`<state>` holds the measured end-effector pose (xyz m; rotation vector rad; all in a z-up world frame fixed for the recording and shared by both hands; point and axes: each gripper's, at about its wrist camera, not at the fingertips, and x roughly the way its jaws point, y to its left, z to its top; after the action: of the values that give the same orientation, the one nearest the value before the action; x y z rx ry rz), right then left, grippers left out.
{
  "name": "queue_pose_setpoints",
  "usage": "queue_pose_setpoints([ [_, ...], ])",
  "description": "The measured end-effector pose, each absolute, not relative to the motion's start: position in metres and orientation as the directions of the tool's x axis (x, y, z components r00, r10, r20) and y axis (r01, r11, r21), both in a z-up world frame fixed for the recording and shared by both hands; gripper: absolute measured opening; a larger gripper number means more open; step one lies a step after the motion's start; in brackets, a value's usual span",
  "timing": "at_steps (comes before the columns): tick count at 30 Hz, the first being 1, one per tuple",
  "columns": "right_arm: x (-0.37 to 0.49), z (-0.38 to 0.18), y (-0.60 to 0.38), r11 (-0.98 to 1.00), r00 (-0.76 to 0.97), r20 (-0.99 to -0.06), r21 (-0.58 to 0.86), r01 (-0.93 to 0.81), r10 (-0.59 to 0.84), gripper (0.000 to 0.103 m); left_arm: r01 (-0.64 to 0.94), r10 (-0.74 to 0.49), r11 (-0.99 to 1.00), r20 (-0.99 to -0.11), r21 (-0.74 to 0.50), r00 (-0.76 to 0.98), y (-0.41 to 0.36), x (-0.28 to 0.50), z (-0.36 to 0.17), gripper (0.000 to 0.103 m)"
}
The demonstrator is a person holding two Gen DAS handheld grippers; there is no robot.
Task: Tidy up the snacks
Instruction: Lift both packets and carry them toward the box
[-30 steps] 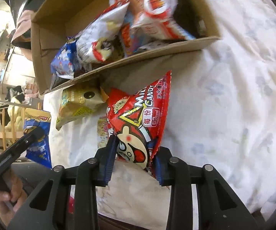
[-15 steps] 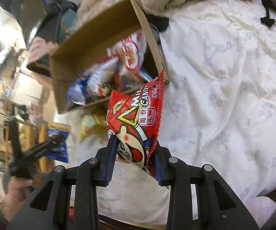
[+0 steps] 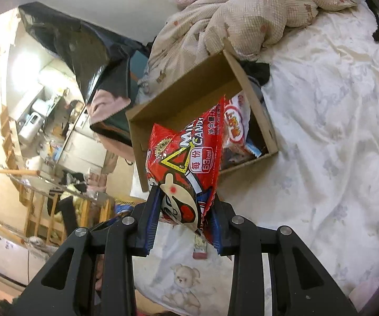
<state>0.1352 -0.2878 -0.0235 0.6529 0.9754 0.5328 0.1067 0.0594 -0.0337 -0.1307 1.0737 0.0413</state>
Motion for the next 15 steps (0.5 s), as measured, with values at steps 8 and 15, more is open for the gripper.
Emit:
queue_pose_setpoints([
  [8, 0.158, -0.027, -0.312, 0.705, 0.534, -0.603, 0.709, 0.018, 0.593, 0.035, -0.108, -0.057, 0.984, -0.829, -0.140, 0.556, 0.080, 0.138, 0.028, 0.027],
  [15, 0.189, -0.029, -0.296, 0.703, 0.526, -0.609, 0.711, 0.028, 0.594, 0.035, -0.081, -0.093, 0.983, -0.828, -0.165, 0.553, 0.071, 0.179, 0.033, 0.027],
])
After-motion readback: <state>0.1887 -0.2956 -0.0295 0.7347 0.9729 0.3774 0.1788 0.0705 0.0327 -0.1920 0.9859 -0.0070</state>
